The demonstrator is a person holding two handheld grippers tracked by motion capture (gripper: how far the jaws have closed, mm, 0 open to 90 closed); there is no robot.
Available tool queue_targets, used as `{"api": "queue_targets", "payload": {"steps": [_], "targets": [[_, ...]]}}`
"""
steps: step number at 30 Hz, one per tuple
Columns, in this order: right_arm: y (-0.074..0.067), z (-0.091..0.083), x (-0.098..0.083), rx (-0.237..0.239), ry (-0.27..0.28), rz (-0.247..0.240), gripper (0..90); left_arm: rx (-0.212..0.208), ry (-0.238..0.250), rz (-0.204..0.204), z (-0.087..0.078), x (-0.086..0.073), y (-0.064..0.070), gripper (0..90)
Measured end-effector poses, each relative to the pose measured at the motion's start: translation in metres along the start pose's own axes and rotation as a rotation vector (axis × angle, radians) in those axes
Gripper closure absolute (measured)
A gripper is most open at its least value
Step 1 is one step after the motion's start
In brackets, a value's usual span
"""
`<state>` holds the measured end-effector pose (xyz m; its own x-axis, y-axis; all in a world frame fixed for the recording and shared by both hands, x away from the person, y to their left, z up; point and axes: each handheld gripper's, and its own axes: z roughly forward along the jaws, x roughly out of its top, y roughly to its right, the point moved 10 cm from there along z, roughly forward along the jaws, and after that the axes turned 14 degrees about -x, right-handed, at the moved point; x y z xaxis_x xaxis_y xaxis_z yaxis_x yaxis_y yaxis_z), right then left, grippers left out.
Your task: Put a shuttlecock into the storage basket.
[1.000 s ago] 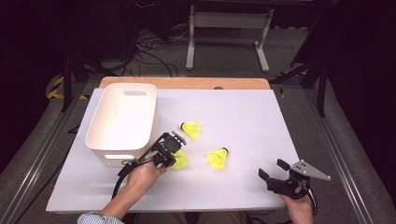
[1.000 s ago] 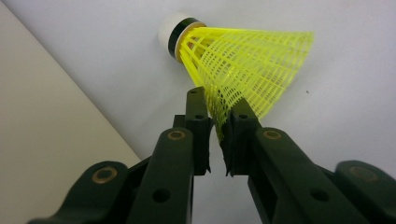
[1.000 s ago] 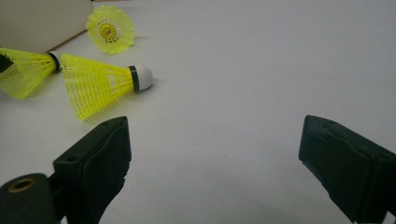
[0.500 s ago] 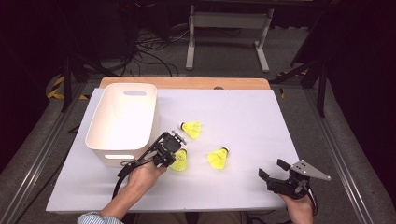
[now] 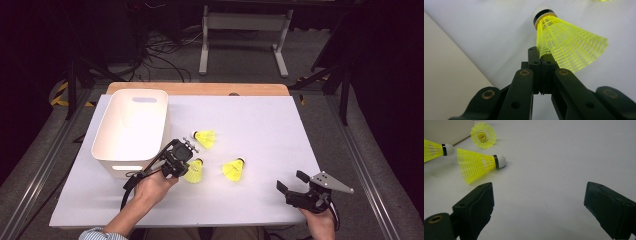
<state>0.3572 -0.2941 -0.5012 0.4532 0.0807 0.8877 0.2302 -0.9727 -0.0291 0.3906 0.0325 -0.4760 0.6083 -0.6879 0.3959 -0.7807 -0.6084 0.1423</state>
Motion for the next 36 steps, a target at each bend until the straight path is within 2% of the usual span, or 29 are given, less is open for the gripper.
{"api": "queue_targets", "payload": {"steps": [4, 12, 18, 25, 36], "targets": [[0.000, 0.000, 0.000, 0.003, 0.000, 0.000, 9.7, 0.000, 0.014, 0.008, -0.005, 0.002, 0.000, 89.3], [-0.001, 0.000, 0.000, 0.004, -0.001, -0.003, 9.7, -0.028, 0.058, 0.002, -0.017, 0.006, 0.002, 89.3], [-0.001, 0.000, 0.000, 0.003, -0.002, -0.003, 9.7, -0.059, 0.070, 0.005, -0.027, 0.009, 0.003, 89.3], [-0.001, 0.000, 0.000, 0.003, -0.004, -0.004, 9.7, -0.063, 0.073, 0.011, -0.037, 0.014, 0.004, 89.3], [0.000, 0.000, 0.000, 0.002, -0.001, 0.001, 9.7, -0.076, 0.079, 0.000, -0.052, 0.024, 0.001, 89.3]]}}
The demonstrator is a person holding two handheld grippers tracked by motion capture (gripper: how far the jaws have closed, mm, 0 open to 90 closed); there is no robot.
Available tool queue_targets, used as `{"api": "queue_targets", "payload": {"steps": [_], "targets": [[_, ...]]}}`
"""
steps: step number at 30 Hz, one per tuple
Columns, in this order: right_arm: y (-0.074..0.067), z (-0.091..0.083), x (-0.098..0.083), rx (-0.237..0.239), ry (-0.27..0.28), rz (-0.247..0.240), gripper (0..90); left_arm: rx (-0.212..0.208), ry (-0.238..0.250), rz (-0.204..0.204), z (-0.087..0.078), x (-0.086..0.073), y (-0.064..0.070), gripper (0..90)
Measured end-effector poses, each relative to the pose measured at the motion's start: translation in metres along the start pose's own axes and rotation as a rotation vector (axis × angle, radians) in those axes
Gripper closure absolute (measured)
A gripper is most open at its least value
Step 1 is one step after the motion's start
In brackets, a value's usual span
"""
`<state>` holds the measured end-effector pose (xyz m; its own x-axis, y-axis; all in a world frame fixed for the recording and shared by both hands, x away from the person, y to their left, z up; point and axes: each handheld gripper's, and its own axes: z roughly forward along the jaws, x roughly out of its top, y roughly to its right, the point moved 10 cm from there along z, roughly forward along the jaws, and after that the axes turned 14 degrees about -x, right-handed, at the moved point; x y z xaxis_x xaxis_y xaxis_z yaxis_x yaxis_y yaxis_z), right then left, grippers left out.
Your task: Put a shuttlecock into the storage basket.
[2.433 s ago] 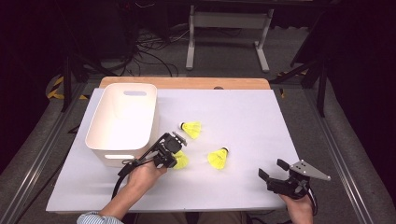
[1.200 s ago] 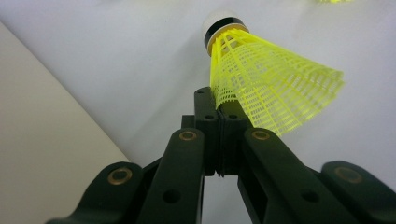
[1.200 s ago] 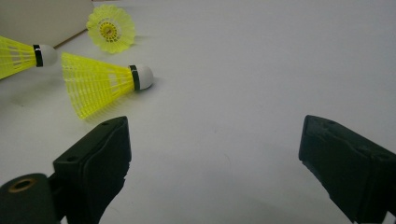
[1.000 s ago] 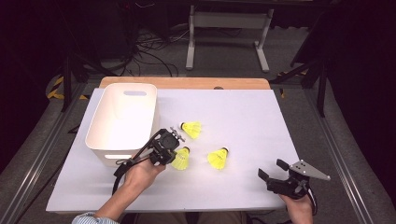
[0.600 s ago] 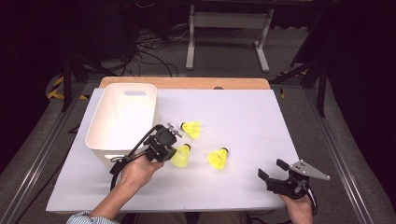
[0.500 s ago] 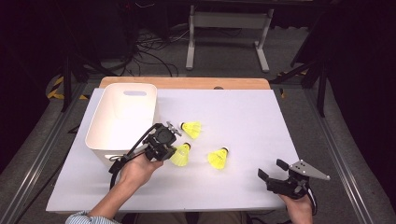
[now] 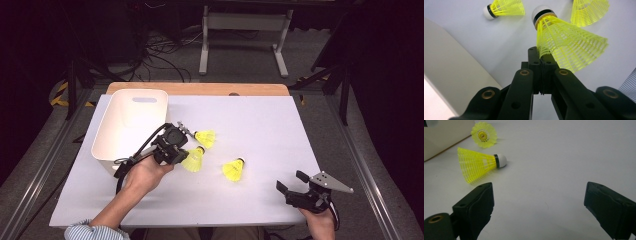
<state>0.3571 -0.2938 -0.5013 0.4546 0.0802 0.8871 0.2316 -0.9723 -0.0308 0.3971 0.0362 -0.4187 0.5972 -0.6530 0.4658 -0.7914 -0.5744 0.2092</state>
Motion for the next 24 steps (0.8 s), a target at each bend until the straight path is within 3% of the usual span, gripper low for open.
{"api": "queue_targets", "payload": {"steps": [13, 24], "targets": [[0.000, 0.000, 0.000, 0.001, 0.001, 0.002, 9.7, 0.008, 0.008, -0.014, -0.014, 0.016, -0.012, 89.3], [0.000, 0.000, 0.000, 0.004, 0.002, -0.003, 9.6, -0.004, 0.029, -0.052, -0.021, 0.023, -0.025, 89.2]]}}
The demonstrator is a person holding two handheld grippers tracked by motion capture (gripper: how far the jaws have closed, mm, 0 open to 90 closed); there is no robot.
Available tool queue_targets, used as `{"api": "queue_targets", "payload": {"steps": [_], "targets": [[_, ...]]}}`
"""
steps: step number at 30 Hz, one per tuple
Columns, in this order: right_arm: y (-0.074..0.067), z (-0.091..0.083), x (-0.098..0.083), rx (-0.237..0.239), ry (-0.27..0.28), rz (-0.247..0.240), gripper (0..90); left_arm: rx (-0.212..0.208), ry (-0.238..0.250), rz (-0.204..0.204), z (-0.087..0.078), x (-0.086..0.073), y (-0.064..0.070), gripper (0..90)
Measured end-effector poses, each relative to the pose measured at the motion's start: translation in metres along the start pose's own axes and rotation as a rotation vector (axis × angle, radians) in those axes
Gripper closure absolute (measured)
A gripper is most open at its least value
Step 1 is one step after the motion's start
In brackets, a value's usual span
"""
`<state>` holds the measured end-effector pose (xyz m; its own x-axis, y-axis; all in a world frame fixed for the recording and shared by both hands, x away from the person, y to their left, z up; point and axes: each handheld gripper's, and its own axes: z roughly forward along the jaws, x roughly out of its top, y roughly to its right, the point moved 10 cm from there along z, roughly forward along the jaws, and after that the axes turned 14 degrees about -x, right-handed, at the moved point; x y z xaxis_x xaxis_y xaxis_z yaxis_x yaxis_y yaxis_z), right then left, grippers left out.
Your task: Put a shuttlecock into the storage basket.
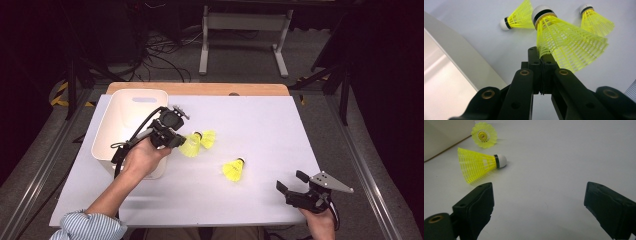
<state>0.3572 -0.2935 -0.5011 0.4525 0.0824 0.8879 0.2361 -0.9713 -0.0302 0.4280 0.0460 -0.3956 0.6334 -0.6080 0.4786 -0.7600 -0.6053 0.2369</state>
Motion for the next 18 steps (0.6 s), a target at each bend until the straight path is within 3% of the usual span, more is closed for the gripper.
{"api": "queue_targets", "payload": {"steps": [18], "targets": [[-0.002, 0.001, 0.001, -0.001, 0.007, -0.035, 9.6, 0.008, 0.008, -0.024, -0.011, 0.012, -0.014, 89.2]]}}
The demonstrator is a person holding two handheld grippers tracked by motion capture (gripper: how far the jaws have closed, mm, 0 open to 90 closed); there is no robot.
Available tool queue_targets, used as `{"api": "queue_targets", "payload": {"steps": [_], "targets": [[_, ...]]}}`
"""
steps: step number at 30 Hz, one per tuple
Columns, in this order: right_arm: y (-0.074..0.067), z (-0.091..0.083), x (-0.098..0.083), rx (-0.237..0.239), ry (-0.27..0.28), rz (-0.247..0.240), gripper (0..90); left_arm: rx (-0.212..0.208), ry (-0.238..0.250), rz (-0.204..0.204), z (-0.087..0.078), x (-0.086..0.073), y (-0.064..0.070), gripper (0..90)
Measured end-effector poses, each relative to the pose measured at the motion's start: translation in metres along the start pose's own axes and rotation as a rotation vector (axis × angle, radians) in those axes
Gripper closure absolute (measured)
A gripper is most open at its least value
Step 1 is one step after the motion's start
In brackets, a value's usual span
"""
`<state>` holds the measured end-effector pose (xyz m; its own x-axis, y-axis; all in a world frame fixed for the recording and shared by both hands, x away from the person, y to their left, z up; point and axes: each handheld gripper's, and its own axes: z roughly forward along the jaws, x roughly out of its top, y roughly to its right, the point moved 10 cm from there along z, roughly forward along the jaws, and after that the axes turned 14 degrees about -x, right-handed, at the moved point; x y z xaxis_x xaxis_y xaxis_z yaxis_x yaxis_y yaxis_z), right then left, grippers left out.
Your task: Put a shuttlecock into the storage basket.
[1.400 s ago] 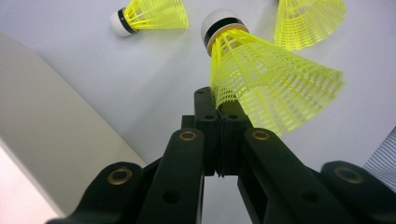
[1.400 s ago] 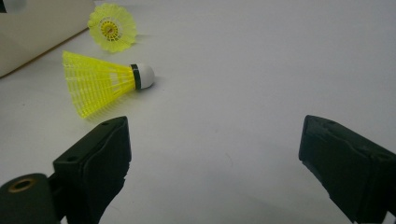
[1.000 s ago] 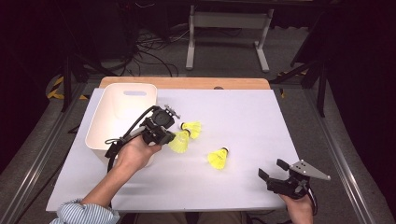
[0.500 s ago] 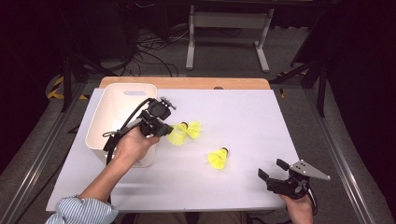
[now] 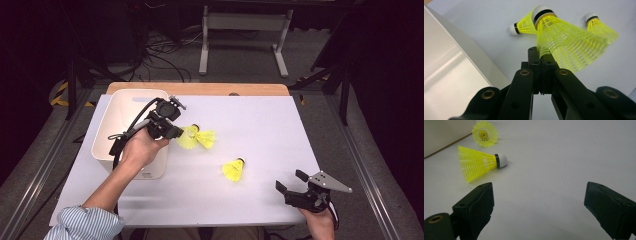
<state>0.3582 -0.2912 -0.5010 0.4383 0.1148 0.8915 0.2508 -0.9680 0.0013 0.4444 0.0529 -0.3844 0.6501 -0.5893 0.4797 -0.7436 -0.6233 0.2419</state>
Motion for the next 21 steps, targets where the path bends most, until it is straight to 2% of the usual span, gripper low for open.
{"api": "queue_targets", "payload": {"steps": [8, 21], "targets": [[-0.001, 0.000, 0.000, 0.001, -0.003, 0.001, 9.6, 0.022, -0.017, -0.022, 0.004, 0.005, -0.011, 89.2], [-0.001, 0.000, -0.001, 0.005, -0.005, 0.001, 9.7, 0.014, -0.022, -0.050, 0.006, 0.011, -0.022, 89.2]]}}
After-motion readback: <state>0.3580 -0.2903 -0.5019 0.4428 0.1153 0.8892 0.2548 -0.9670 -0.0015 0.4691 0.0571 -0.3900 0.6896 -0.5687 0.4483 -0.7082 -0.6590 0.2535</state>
